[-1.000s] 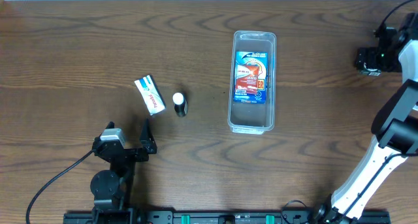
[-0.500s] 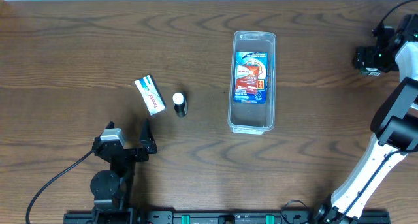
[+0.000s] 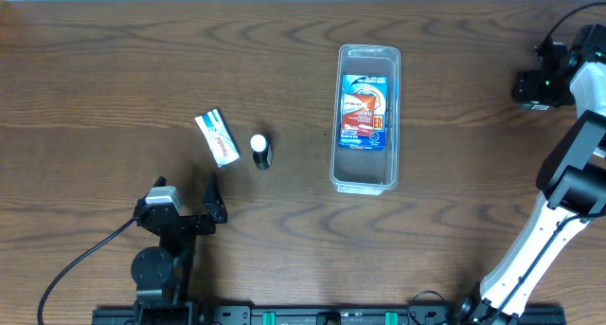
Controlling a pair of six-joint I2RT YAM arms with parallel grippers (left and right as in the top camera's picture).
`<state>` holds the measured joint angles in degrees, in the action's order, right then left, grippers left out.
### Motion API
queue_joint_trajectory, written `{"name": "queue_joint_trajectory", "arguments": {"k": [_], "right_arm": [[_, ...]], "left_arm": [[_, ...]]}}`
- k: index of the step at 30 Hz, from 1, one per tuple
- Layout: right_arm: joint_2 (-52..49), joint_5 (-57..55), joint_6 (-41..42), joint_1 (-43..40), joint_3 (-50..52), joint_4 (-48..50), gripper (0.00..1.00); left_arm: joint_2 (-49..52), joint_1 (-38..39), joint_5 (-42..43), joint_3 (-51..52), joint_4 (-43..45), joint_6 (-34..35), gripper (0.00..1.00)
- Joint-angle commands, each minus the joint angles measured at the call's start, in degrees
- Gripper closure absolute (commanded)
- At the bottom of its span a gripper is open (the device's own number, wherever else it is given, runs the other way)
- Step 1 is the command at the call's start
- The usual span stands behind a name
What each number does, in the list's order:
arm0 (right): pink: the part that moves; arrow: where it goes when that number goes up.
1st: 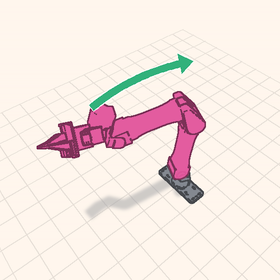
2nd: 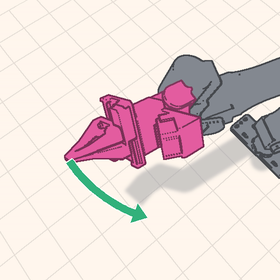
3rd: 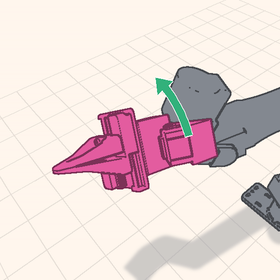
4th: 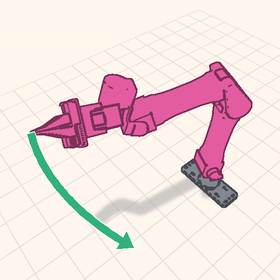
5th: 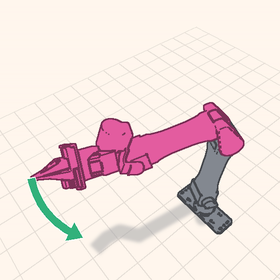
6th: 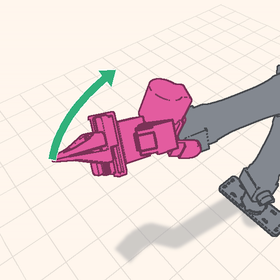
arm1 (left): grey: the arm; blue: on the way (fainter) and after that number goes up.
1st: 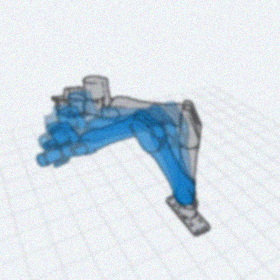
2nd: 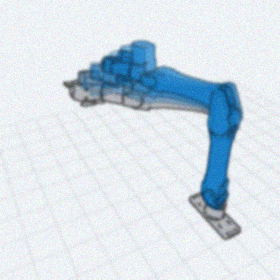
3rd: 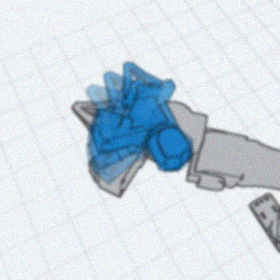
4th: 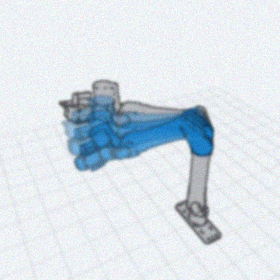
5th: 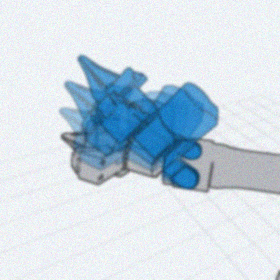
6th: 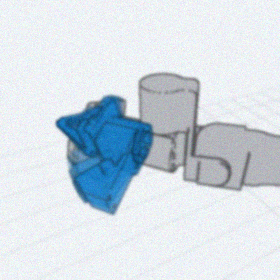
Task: Pack container
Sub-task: 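Move the right gripper to the dark green box and grasp it, then place the dark green box into the container with the right gripper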
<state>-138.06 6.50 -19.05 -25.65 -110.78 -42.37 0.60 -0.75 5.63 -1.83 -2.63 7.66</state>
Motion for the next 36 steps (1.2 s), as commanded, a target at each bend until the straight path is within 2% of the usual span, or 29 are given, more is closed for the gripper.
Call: {"name": "queue_joint_trajectory", "arguments": {"k": [1,8,13,23,29,36], "right_arm": [[-1.2,-0.3,-0.2,-0.2,0.4,-0.3,0.36],[0.9,-0.2,4.3,-0.2,0.2,-2.0,0.4],[6.0,0.7,6.5,0.3,0.2,-4.7,0.44],[23.7,19.5,16.7,4.9,0.2,-16.8,0.41],[34.0,20.2,21.5,14.4,0.2,-23.2,0.4],[35.9,7.0,30.7,31.1,0.4,-24.7,0.37]], "left_arm": [[-0.2,-0.3,0.4,1.5,-0.9,-0.3,0.02],[-0.2,-0.3,0.4,1.5,-0.9,-0.3,0.02],[-0.2,-0.3,0.4,1.5,-0.9,-0.3,0.02],[-0.2,-0.3,0.4,1.5,-0.9,-0.3,0.02],[-0.2,-0.3,0.4,1.5,-0.9,-0.3,0.02],[-0.2,-0.3,0.4,1.5,-0.9,-0.3,0.02]]}}
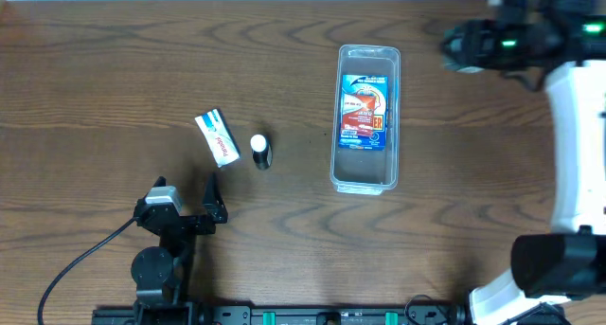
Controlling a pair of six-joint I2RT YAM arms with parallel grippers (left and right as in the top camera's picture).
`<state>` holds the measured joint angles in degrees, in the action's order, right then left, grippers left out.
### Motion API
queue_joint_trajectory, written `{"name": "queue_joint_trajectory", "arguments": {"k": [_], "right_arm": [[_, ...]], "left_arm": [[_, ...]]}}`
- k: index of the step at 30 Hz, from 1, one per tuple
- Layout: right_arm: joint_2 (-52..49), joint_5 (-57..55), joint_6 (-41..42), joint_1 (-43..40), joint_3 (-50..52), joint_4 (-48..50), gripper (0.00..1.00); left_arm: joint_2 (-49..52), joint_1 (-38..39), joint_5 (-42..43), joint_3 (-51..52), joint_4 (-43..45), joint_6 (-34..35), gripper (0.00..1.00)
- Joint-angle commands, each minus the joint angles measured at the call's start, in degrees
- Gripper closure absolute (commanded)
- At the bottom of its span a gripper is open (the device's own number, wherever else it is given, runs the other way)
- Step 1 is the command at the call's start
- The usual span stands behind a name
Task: Pack container
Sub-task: 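Place the dark green box into the container with the right gripper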
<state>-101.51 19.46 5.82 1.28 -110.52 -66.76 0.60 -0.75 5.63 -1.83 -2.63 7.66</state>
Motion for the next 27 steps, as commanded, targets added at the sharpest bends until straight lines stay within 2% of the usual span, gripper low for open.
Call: {"name": "queue_joint_trajectory", "arguments": {"k": [1,6,14,27], "right_arm": [[-1.1,-7.9,7.5,6.7,0.5,-0.4,0.37],[-3.8,-14.4,13.8,14.9,1.7,-0.1,0.37],[-10.0,-26.5,24.6,23.6,4.0,0.4,0.36],[-18.4,-28.7,30.0,24.0,4.4,3.8,0.35]], "left_arm": [[-0.2,-0.3,0.4,1.5,-0.9,-0.3,0.02],[-0.2,-0.3,0.4,1.5,-0.9,-0.3,0.02],[-0.2,-0.3,0.4,1.5,-0.9,-0.3,0.02],[-0.2,-0.3,0.4,1.5,-0.9,-0.3,0.02]]}}
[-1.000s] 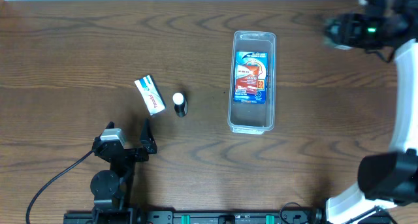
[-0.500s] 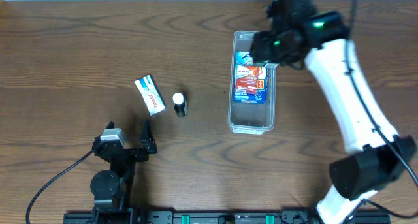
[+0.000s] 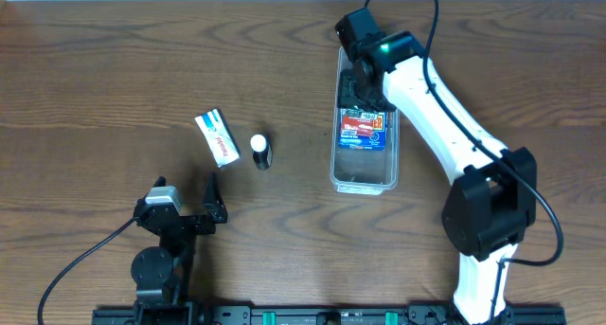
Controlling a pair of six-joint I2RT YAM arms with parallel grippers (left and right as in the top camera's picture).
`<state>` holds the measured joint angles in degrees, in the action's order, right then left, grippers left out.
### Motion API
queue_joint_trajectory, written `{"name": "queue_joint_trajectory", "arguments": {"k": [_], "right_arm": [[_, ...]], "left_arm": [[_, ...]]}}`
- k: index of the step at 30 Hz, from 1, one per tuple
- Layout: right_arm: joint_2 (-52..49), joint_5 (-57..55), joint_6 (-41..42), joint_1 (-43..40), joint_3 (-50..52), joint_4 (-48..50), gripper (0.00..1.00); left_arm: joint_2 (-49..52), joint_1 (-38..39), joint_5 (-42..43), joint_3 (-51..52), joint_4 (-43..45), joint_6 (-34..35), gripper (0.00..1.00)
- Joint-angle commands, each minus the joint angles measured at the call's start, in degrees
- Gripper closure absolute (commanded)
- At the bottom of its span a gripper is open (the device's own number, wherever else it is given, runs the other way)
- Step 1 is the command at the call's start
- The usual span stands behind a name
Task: Pack container
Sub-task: 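Place the dark green box into the container with the right gripper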
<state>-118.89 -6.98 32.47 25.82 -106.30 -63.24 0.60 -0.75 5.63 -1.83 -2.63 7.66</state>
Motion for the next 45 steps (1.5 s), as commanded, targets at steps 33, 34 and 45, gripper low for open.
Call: {"name": "queue_joint_trajectory", "arguments": {"k": [33,34,45], "right_arm": [[-3.8,-2.3,-6.7,-0.9,0.2,3.9,0.27],[-3.7,-2.3,-7.1,-1.0,0.0,3.9,0.27],[9.6,-1.7,-13.0,-3.5,-3.3,2.0,0.23]], "left_arm": [[-0.2,-0.3,0.4,1.5,-0.9,-0.3,0.02],[-0.2,-0.3,0.4,1.5,-0.9,-0.3,0.02],[-0.2,-0.3,0.4,1.5,-0.9,-0.3,0.02]]}}
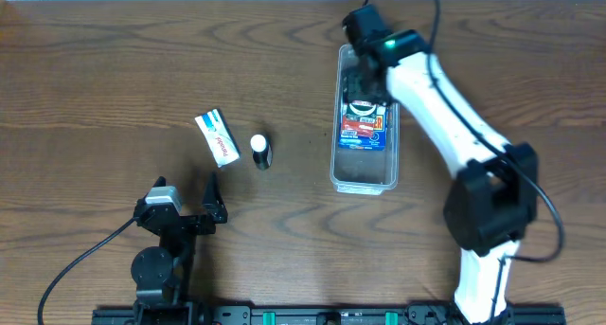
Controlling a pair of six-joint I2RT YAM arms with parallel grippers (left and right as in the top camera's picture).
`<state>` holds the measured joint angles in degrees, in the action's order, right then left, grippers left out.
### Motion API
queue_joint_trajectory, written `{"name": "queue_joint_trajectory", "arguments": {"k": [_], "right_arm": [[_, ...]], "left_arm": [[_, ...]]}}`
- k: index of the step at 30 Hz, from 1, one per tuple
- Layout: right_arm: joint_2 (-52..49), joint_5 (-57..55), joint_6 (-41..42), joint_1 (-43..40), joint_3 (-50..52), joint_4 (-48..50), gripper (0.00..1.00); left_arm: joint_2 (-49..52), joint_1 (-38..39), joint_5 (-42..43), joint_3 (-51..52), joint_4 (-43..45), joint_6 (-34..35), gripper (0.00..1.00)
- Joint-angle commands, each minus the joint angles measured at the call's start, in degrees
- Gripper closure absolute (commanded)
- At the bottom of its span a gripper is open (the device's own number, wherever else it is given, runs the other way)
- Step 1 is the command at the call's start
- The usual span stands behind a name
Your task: Pack container
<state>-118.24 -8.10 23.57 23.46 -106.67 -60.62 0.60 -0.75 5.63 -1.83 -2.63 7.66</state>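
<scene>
A clear plastic container point(365, 178) lies lengthwise right of the table's middle, with a blue and red packet point(362, 134) flat inside it. My right gripper point(363, 86) hangs over the container's far end, above the packet's top; the wrist hides its fingers. A small white box point(218, 137) and a little dark bottle with a white cap point(259, 151) lie on the table left of the container. My left gripper point(212, 198) rests near the front left, away from all of them.
The wooden table point(95, 69) stretches left and far of the objects. The right arm's white links point(445, 107) cross the table from the front right base point(488, 221) to the container. A black cable point(76, 263) runs from the left arm's base.
The right gripper has shifted slightly toward the near side over the container's far end, and the arm's elbow sits a little further right. The box, bottle, packet and left arm are unchanged.
The right arm was at the table's far right edge, away from the container. It then stood at the far right corner, closer in. After that its gripper was over the container's far end, where it still is. The left arm stayed at rest.
</scene>
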Motion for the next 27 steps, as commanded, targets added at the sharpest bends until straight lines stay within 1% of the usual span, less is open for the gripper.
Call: {"name": "queue_joint_trajectory", "arguments": {"k": [1,5,8,10,12,16,23,27], "right_arm": [[11.4,-1.2,-5.2,-1.5,-3.0,-1.7,0.21],[19.1,-7.6,-5.7,-4.7,-3.0,-6.7,0.16],[22.8,-8.4,-5.7,-9.4,-3.0,-9.7,0.14],[24.2,-8.4,-5.7,-13.2,-3.0,-11.9,0.06],[24.3,-8.0,-6.1,-17.3,-2.9,-14.1,0.01],[22.9,-4.0,-10.0,-23.0,-0.5,-14.3,0.01],[18.7,-3.4,-12.1,-29.7,4.5,-8.5,0.01],[15.5,1.7,-19.7,-33.7,4.8,-7.2,0.01]], "left_arm": [[-0.2,-0.3,0.4,1.5,-0.9,-0.3,0.02],[-0.2,-0.3,0.4,1.5,-0.9,-0.3,0.02],[-0.2,-0.3,0.4,1.5,-0.9,-0.3,0.02],[-0.2,-0.3,0.4,1.5,-0.9,-0.3,0.02],[-0.2,-0.3,0.4,1.5,-0.9,-0.3,0.02],[-0.2,-0.3,0.4,1.5,-0.9,-0.3,0.02],[-0.2,-0.3,0.4,1.5,-0.9,-0.3,0.02],[-0.2,-0.3,0.4,1.5,-0.9,-0.3,0.02]]}}
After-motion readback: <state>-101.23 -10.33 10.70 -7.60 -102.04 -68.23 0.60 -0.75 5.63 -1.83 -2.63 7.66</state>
